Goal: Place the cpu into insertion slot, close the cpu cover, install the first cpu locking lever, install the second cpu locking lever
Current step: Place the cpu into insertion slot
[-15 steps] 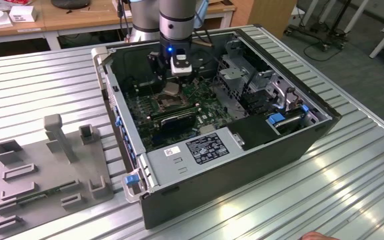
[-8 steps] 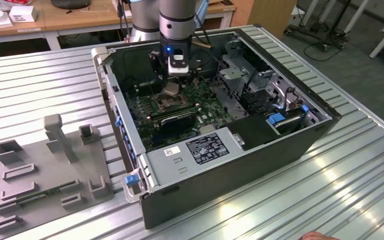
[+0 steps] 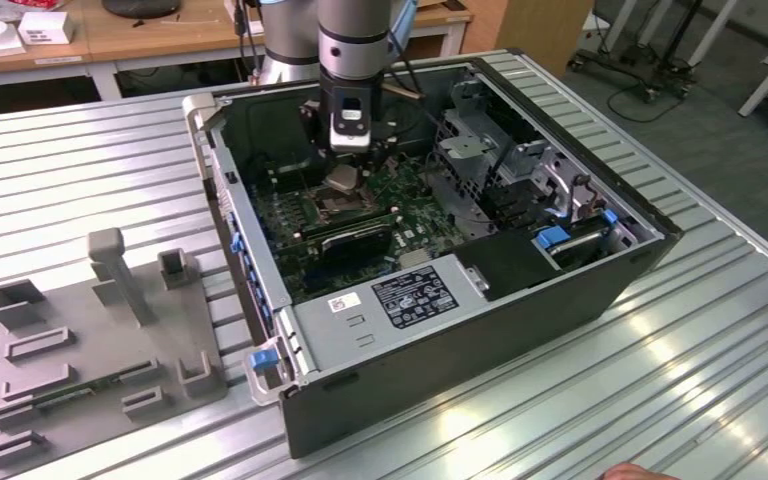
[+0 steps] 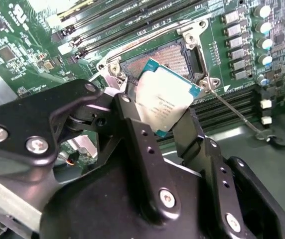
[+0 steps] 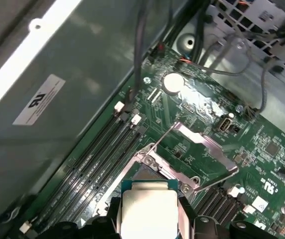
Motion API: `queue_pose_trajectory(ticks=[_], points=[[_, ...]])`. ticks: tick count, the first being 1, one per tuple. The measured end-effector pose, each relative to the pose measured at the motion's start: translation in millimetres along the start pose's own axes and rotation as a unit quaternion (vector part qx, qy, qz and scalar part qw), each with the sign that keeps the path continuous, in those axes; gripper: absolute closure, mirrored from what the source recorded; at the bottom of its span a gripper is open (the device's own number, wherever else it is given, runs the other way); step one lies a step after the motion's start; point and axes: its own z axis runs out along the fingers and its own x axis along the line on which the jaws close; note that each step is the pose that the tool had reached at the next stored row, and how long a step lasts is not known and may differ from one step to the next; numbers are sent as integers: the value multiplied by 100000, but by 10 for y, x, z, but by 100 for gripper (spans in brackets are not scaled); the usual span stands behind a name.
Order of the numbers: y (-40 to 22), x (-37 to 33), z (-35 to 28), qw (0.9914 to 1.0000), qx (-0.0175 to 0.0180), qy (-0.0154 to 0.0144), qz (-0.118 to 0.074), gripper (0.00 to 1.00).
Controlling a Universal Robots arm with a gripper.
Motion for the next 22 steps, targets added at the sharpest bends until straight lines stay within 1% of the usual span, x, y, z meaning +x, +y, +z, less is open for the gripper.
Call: queue_pose_trajectory(ticks=[5,10,15,22], points=[[0,0,2,99969,-39,-167,2495,46],[0,0,3,99891,-71,-316,4652,46],[0,0,4,99786,-99,-444,6525,46],[0,0,6,99588,-139,-613,9050,46]])
